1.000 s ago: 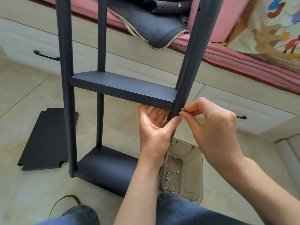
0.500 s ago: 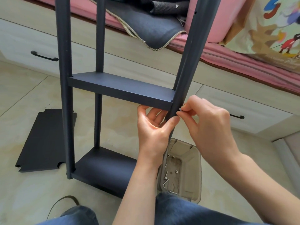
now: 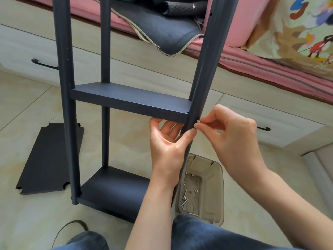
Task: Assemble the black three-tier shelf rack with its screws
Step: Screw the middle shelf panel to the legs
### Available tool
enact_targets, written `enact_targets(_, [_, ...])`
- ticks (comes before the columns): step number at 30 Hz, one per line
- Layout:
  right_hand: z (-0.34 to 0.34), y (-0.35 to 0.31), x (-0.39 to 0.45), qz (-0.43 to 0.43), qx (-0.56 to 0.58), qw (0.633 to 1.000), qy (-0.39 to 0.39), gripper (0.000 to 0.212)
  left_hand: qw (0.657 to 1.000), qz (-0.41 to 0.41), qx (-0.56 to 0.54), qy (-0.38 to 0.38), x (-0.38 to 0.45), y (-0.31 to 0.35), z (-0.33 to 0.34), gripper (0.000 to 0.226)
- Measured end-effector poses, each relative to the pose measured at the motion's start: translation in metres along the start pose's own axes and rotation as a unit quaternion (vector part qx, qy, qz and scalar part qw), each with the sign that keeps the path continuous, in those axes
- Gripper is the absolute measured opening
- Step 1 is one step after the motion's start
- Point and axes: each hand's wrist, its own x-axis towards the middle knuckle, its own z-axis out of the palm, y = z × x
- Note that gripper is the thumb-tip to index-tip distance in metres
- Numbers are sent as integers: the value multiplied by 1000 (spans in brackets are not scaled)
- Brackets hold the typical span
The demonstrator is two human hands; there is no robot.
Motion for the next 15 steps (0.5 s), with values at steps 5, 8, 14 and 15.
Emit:
enact_targets(5, [-3,3,-1,14,-22,1000,-8,19,1000,1,1,2,-1,-3,1,59])
enact_targets(8, [-4,4,-4,-6,-48,999,-14,14,1000,3,4,2,0,-3,0,61])
enact_targets(14, [-3,4,-5,-61,-140,988,-26,17,1000,3,8,2,1,-4,0,59])
enact_targets(15, [-2,4,-5,-57,-146,987,-34,22,1000,2,7,2,1,-5,0,59])
